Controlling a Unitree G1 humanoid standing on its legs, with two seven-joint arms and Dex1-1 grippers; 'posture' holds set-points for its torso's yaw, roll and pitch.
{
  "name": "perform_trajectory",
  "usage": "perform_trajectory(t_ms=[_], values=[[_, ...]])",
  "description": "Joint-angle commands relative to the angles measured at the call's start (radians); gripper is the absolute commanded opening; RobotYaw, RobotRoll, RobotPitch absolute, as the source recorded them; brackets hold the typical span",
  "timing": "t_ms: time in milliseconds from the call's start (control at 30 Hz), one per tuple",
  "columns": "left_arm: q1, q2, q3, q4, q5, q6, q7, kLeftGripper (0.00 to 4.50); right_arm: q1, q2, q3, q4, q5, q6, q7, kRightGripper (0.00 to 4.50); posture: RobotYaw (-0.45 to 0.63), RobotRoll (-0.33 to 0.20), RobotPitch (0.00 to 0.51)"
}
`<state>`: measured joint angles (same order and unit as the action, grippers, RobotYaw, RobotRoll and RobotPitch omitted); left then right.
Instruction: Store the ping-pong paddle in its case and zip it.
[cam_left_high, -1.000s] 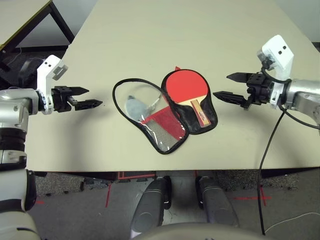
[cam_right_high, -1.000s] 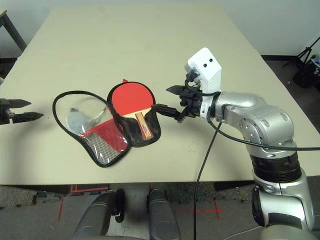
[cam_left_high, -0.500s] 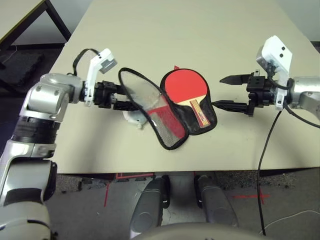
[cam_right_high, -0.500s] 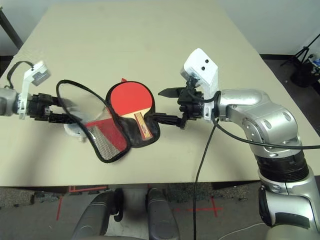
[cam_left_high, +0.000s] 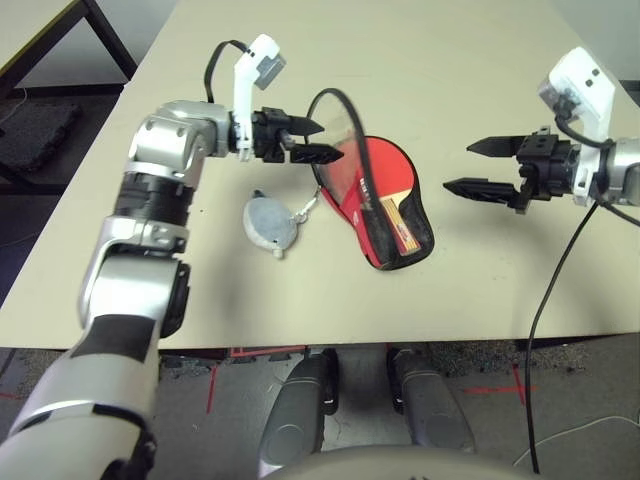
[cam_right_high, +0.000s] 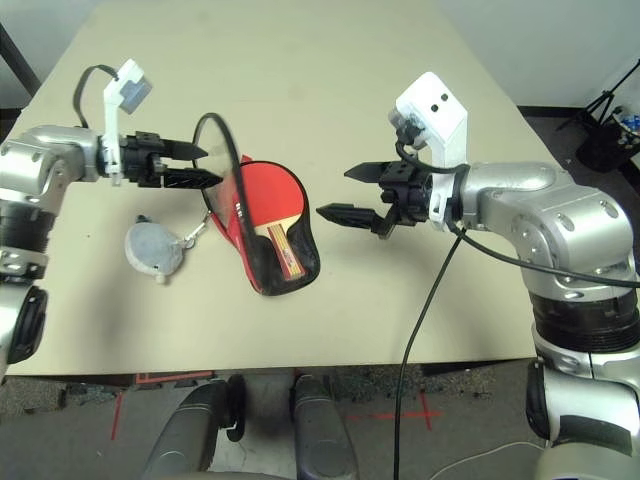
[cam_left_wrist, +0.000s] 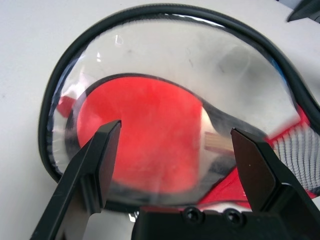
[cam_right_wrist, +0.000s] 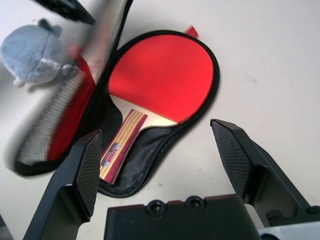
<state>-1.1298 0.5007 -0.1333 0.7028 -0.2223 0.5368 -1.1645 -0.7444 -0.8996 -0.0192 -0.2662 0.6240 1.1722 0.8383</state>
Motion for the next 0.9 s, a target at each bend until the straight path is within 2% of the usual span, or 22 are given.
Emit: perform_trajectory(t_ms=[33, 167, 233, 433, 667, 900], values=[[-0.022, -0.019, 0.007, 0.055, 0.023, -0.053, 0.008, 4.5, -0.019, 0.035, -0.041, 0.005, 0.056, 0.157, -0.046, 4.48, -0.12, 0.0, 0.209], [-0.015, -0.018, 0.027, -0.02, -0.002, -0.035, -0.008, 4.5, -0.043, 0.13, -0.13, 0.037, 0.124, 0.387, -0.087, 4.48, -0.12, 0.0, 0.206], [0.005, -0.002, 0.042, -0.091, -0.02, 0.007, -0.012, 4.5, -0.031, 0.17, -0.161, 0.052, 0.152, 0.437, -0.114, 4.48, -0.11, 0.0, 0.202], [0.131, 0.042, 0.114, -0.361, -0.113, 0.219, 0.051, 4.5, 0.075, 0.235, -0.181, 0.156, 0.261, 0.442, -0.24, 4.48, -0.09, 0.0, 0.194], [0.311, 0.025, 0.173, -0.604, -0.209, 0.394, 0.182, 4.5, 0.128, 0.25, -0.15, 0.317, 0.332, 0.442, -0.372, 4.48, -0.05, 0.0, 0.189], [0.367, -0.011, 0.196, -0.679, -0.263, 0.449, 0.279, 4.5, 0.129, 0.287, -0.116, 0.447, 0.444, 0.442, -0.475, 4.48, -0.04, 0.0, 0.194]])
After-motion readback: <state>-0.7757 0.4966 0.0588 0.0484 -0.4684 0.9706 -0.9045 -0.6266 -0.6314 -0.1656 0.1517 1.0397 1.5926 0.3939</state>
